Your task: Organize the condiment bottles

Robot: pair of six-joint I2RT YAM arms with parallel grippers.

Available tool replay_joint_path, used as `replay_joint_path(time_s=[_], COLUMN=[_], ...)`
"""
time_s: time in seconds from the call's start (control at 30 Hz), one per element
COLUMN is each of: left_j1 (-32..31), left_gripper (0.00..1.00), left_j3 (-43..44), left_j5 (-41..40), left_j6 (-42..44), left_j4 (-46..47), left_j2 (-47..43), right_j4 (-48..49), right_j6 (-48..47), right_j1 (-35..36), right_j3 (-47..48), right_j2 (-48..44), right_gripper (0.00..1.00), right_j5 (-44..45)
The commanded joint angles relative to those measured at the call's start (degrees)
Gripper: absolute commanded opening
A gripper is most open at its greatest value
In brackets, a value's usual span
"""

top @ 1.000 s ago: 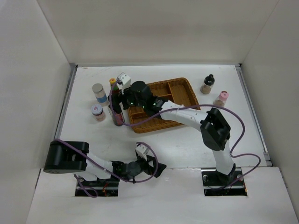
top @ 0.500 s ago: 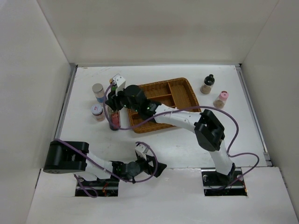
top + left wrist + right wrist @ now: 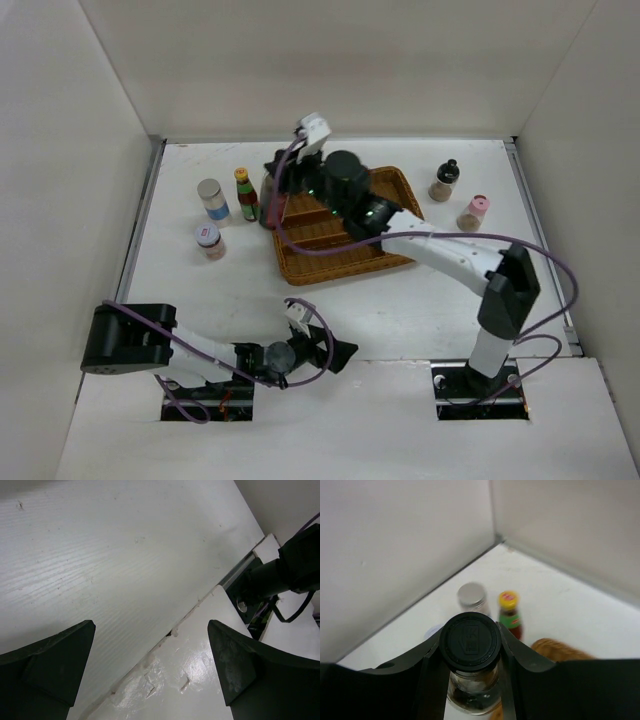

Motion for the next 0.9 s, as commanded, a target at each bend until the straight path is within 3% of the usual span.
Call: replay_joint_path(time_s=[0.0,0.17,0.4,0.87], left_j1=[1.38,4.89,10.43,16.59], left_gripper=[1.00,1.00,1.00,1.00], left_j3=[-2.61,-1.38,0.64,2.05], left_j5=[-0.02,1.64,3.49,6.66], left_j6=[-0.13,0.57,1.80,2.59], left_j4=[1.92,-0.45,-4.85,-6.96], left_j2=[-1.91,-4.90,-9.03,-10.79], right_j4=[12.21,12.83,12.22,15.73], right_j6=[-3.36,-5.82,-5.74,-5.03], right_j1=[-6.41,-16.34,-27.60,-31.30], right_j3=[-1.62,-5.14,-4.97,-7.96], right_j2=[-10.37,-13.72,-11.53,-3.26], right_gripper=[0.33,0.32,0.31,0.31], right_j5=[5.10,8.27,8.89,8.27])
